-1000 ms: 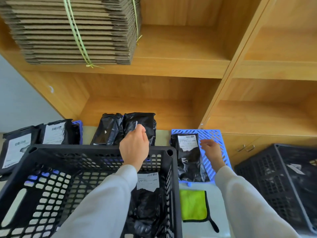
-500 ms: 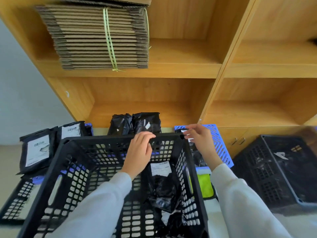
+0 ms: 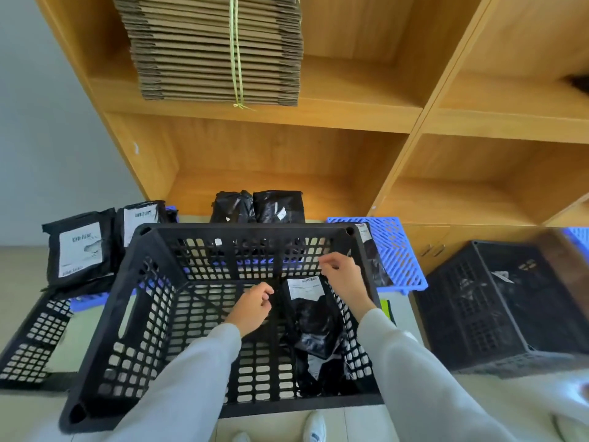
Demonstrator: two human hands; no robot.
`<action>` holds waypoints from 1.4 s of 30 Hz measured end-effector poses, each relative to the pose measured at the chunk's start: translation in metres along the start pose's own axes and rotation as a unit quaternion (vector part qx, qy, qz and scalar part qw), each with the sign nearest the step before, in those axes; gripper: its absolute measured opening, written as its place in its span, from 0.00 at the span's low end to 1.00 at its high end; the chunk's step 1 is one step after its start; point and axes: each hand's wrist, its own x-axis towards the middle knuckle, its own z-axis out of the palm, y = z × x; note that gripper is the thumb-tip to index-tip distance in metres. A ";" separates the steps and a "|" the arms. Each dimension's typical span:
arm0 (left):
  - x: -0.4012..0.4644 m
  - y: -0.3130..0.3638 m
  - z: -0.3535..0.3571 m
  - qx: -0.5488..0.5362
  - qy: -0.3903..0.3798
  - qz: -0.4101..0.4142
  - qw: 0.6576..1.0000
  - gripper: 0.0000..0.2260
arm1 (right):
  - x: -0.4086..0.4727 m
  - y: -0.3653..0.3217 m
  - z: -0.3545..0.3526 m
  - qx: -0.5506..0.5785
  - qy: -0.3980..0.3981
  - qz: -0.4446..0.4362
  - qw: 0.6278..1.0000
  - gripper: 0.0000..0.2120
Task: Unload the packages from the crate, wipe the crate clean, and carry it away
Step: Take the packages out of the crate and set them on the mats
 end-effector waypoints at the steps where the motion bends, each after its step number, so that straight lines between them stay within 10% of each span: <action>1: 0.001 -0.001 0.004 -0.023 -0.011 -0.023 0.999 0.11 | 0.001 0.006 0.004 -0.006 -0.016 0.027 0.999 0.10; 15: 0.047 0.017 0.063 -0.271 -0.018 -0.275 0.922 0.20 | 0.018 0.067 0.053 -0.033 -0.105 0.231 0.967 0.23; 34: 0.005 0.015 -0.003 -0.390 -0.010 -0.249 0.887 0.14 | -0.005 0.045 0.055 0.087 -0.084 0.212 0.970 0.05; 42: -0.024 0.009 -0.036 -0.414 0.017 -0.175 0.893 0.28 | -0.035 0.010 0.049 0.131 -0.145 0.191 0.962 0.17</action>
